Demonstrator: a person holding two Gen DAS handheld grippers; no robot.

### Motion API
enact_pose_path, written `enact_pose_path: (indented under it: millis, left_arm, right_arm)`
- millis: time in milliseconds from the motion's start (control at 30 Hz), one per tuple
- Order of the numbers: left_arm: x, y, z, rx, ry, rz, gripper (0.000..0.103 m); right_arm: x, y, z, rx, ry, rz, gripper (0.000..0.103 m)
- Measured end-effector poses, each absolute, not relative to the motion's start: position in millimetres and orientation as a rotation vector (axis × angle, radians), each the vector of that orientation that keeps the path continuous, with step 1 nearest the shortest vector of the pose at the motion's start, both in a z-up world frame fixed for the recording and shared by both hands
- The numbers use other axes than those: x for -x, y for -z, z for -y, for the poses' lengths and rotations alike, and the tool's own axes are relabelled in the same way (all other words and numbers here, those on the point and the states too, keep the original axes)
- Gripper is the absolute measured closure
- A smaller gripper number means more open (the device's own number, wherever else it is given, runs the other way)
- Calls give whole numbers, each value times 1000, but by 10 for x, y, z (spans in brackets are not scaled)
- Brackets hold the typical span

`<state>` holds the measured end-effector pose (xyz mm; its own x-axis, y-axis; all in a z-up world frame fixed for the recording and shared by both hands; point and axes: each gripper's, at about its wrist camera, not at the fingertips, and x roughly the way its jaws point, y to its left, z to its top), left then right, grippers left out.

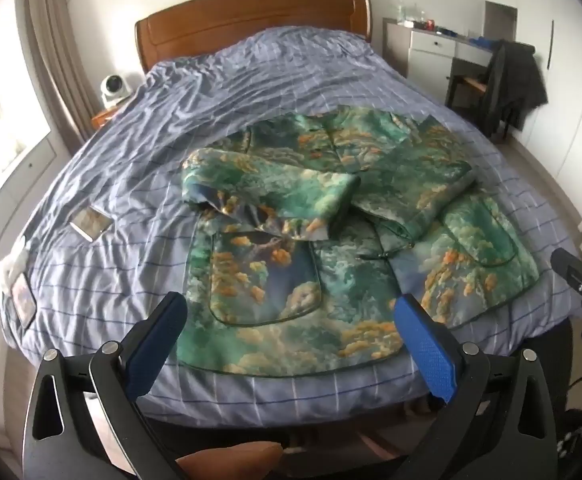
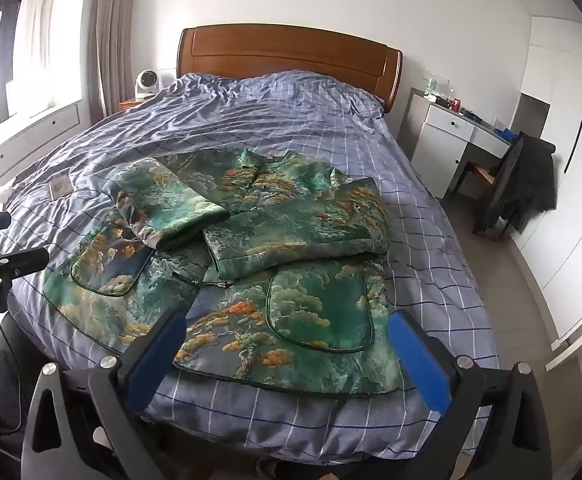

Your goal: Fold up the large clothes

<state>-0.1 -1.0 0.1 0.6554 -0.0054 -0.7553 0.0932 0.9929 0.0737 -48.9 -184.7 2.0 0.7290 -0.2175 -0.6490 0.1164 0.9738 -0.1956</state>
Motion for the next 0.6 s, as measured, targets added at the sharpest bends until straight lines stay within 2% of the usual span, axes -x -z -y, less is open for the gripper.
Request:
enact_pose_path:
  millis: [600]
  left_arm:
    - [-14,-8,25,-102,82,-874,0]
  right_arm:
    - [460,-3,1776,173,174,-720,0]
